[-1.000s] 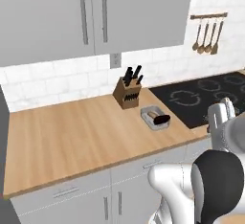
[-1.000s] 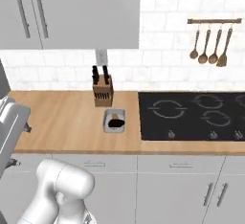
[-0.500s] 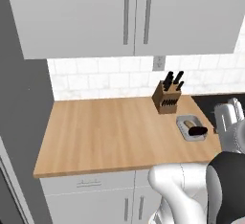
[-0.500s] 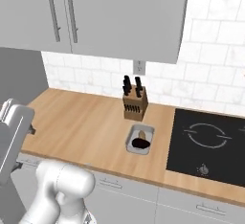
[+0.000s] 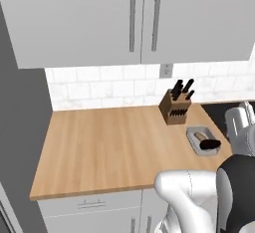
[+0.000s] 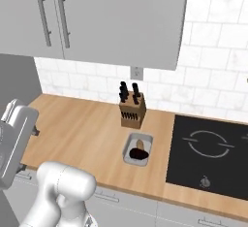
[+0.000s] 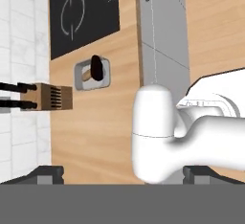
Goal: Take the meat container that has the steak and place it on the second highest rack of the freezer. Then take the vegetable container that has the sweet potato and avocado and place it on the highest rack of the freezer.
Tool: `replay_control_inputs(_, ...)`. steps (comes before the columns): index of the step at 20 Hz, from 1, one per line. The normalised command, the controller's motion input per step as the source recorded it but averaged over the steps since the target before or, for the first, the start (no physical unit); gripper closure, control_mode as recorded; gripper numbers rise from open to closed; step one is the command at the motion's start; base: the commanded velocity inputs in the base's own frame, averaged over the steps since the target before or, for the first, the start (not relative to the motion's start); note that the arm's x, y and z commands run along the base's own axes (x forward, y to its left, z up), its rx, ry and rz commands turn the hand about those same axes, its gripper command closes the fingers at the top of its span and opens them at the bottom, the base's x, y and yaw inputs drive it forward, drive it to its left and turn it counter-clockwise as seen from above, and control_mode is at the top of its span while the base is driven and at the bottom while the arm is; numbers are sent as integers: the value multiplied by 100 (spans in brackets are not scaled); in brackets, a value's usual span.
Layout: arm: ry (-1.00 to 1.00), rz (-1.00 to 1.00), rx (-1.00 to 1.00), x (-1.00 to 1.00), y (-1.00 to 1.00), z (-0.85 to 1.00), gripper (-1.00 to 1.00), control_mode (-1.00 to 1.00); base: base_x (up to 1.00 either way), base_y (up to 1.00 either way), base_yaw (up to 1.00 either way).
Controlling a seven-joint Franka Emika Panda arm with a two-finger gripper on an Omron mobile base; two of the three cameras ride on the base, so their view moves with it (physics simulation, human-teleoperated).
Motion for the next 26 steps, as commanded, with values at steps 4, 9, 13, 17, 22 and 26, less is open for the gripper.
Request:
replay_control_inputs(4, 0, 0, 0, 0, 0, 0, -100, 100, 10, -17, -6)
replay_control_inputs(9, 0, -18, -1, 23, -17, -15, -100, -100, 8, -14, -6)
replay_control_inputs(13, 0, -31, 0, 51, -3, -19, -100, -100, 0, 0, 0)
replay_control_inputs(17, 0, -13, 0, 74, -1, -37, -100, -100, 0, 0, 0)
replay_control_inputs(22, -1, -26, 0, 79, -13, -63, -100, -100, 0, 0, 0)
replay_control_inputs(26, -5, -42, -1, 43, -6, -91, -100, -100, 0, 0, 0)
